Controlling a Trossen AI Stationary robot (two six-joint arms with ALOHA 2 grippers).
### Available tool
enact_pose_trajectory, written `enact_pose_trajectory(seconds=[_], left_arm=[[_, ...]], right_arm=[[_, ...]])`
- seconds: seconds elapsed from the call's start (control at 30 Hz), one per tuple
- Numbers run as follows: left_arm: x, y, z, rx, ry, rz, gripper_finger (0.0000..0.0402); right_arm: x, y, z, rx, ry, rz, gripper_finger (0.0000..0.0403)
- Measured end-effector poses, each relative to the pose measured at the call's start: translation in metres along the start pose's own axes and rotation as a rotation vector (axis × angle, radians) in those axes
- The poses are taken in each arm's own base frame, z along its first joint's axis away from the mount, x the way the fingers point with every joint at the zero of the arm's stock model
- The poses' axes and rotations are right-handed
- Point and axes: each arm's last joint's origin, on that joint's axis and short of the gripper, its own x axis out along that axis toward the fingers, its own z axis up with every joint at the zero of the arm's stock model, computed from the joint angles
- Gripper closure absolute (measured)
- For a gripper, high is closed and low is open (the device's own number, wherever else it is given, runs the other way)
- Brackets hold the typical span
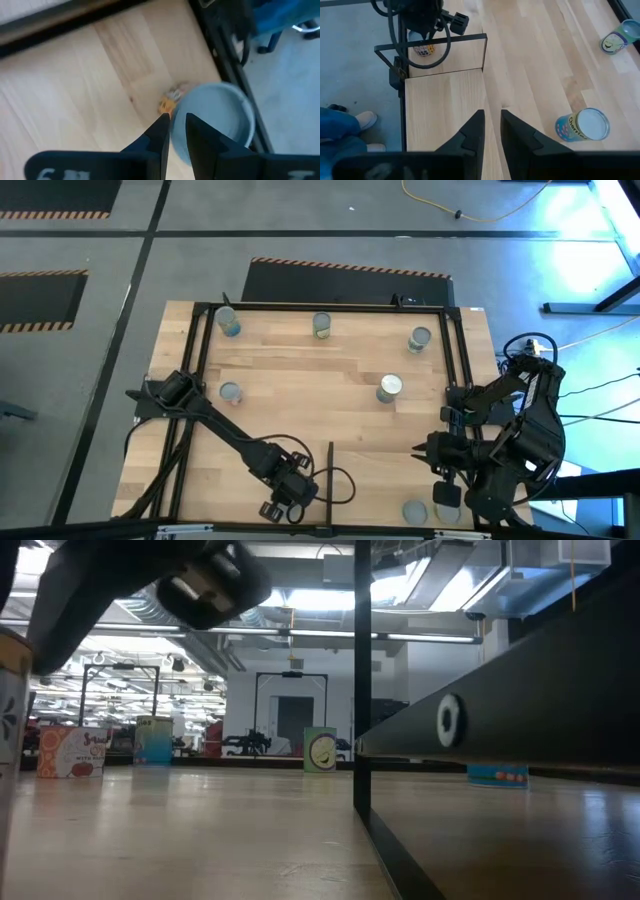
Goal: Pick and place cans onto a shelf
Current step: Put the canned black beans on the shelf
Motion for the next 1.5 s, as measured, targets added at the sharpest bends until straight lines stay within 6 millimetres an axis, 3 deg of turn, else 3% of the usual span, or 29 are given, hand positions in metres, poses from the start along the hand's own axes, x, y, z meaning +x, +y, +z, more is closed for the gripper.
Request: enact_pose_trajectory(seconds=[0.33, 0.5, 0.63, 0.9, 1.17, 1.5], left_arm=[[0.012, 0.001, -0.014, 0.0, 0.032, 0.018, 0.035], [0.012, 0.004, -0.014, -0.009, 0.033, 0.015, 0.0387], [0.012, 0.006, -0.014, -0.016, 0.038, 0.002, 0.0393], [-0.011, 0.009, -0.013, -0.061, 0.063, -0.023, 0.0397], [-0.075, 0.001, -0.013, -0.051, 0.123, -0.018, 0.0397], [-0.201, 0.018, 0.008, -0.107, -0.107, 0.095, 0.0397]], right_arm=[[0.0, 0.0, 0.0, 0.0, 0.0, -0.001, 0.0339], [0.0, 0.0, 0.0, 0.001, -0.001, -0.001, 0.0339], [0.0, 0.0, 0.0, 0.002, -0.001, -0.001, 0.0339], [0.0, 0.0, 0.0, 0.004, -0.001, -0.001, 0.0339], [0.0, 0.0, 0.0, 0.005, -0.002, -0.001, 0.0339], [0.0, 0.0, 0.0, 0.013, -0.003, 0.0, 0.0339]])
